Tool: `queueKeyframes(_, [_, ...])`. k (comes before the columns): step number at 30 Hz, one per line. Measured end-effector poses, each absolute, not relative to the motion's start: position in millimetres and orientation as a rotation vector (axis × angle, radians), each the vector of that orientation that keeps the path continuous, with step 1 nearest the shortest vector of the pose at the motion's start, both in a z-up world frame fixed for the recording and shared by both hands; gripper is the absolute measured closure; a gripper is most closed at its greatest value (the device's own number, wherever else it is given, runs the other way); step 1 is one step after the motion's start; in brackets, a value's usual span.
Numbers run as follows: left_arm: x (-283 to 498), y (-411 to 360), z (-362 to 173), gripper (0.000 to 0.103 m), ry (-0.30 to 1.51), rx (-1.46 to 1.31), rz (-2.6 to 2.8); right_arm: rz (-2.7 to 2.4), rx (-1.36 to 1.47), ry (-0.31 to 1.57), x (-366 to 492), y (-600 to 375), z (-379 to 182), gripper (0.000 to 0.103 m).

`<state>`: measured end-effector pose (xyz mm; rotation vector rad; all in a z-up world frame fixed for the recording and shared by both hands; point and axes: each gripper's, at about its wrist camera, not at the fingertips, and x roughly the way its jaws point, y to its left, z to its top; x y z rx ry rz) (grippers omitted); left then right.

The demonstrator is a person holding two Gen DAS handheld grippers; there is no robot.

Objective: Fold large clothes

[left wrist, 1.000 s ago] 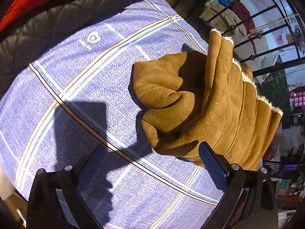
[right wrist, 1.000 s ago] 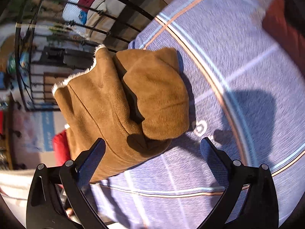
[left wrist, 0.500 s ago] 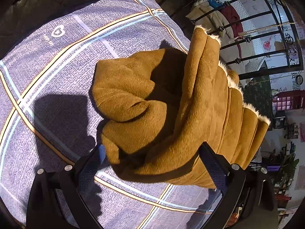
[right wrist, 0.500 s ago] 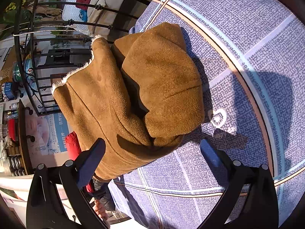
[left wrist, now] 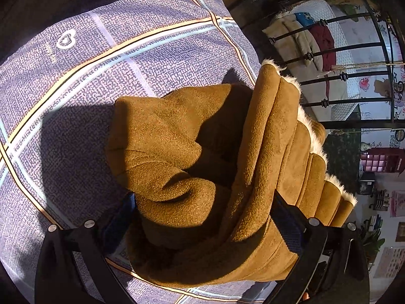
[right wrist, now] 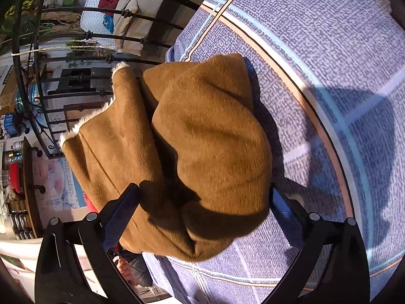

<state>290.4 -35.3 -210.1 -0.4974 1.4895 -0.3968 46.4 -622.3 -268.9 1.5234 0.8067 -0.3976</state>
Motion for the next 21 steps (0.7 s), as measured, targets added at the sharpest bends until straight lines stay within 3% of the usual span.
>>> queueKeyframes(11, [297.0,-54.4,-205.1,0.005,1.493,-0.424,-0.371,-0.374,1.53,0.826,81.4,-645.7,-290.3,0.004])
queueKeyframes(17, [294.3,-43.0,-203.7,0.007,1.486,-0.439,-0.429,-0.149,1.541,0.722,73.3,-648.1,-278.1,0.004])
queueKeyframes(21, [300.9,-47.6,-205.7,0.007,1.51,-0.418,-0.433,-0.1,1.489,0.804,92.7,-658.3,-273.8,0.004])
